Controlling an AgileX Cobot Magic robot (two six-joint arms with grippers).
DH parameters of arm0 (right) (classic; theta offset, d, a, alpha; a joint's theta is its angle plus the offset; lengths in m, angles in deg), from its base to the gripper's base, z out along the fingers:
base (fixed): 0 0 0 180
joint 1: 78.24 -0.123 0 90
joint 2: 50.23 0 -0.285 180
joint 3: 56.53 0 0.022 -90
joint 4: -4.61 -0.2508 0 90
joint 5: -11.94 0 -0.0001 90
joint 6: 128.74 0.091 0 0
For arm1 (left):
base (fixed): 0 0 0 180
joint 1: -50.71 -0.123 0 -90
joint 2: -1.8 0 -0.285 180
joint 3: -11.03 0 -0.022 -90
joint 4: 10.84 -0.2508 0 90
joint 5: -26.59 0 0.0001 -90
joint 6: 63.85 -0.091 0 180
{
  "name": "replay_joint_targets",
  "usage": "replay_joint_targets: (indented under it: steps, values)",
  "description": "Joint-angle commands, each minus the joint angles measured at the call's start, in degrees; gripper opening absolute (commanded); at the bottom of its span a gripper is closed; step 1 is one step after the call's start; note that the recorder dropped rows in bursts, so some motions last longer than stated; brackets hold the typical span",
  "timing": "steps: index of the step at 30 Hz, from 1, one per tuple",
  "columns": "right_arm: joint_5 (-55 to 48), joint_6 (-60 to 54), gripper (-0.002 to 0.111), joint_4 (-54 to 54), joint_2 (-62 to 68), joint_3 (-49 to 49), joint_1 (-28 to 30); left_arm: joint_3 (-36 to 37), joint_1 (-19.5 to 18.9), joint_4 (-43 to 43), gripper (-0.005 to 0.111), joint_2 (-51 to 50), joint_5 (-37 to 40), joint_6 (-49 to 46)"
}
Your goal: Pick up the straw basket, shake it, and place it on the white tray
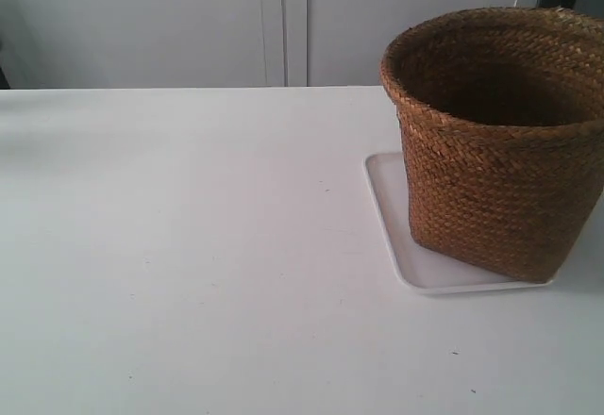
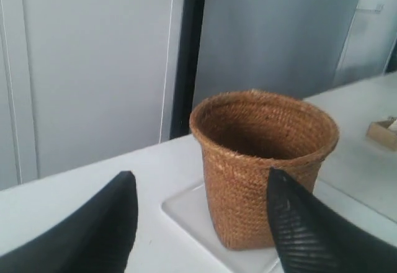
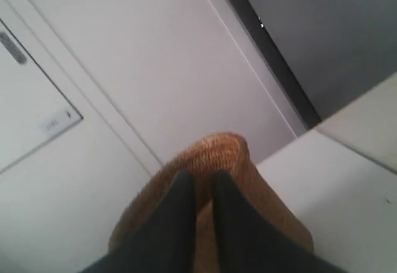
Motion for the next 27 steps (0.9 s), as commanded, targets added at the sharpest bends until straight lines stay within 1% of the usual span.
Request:
replay_joint_targets:
  steps: [1,4,7,11,15,18,20,22,24,25,27]
  values:
    - [-4.63,-15.87,0.005,-12.80,-0.19,-1.73,0.25,5.41,0.08,1.97,0.064,15.00,2.26,0.30]
    - [-5.54,-24.98,0.004,-21.70,-0.19,-2.60,0.25,9.54,-0.03,1.97,0.064,23.63,3.33,0.30]
    - [-8.07,-28.57,0.004,-26.06,-0.19,-2.87,0.25,14.52,-0.03,1.97,0.064,29.78,3.60,0.19]
    - [-11.69,-28.78,0.004,-26.05,-0.19,-2.77,0.25,19.79,-0.16,2.10,0.061,29.78,4.41,-2.50]
    - [-15.05,-28.78,0.004,-24.90,-0.19,-2.85,0.29,24.64,-0.16,5.37,0.060,29.78,0.21,-6.56]
    - [-15.06,-28.78,0.004,-25.01,-0.19,-2.85,0.25,27.19,-0.16,5.49,0.059,29.78,-0.67,-7.33]
    - [-15.06,-28.78,0.004,-24.91,-0.19,-2.85,0.25,28.69,-0.16,5.49,0.054,29.78,-0.01,-8.22]
    - [-15.06,-28.78,0.004,-24.91,-0.19,-2.85,0.25,30.34,-0.16,5.49,0.047,29.78,0.60,-10.97]
    - [-15.06,-28.78,0.004,-24.91,-0.19,-2.85,0.25,32.34,-0.16,5.49,0.038,29.78,0.60,-11.79]
    - [-15.06,-28.78,0.004,-24.91,-0.19,-2.85,0.25,33.15,-0.16,5.65,0.035,29.78,1.05,-11.27]
    - [-15.06,-28.78,0.004,-24.91,-0.19,-2.85,0.25,34.50,-0.16,7.99,0.027,29.78,4.22,-6.24]
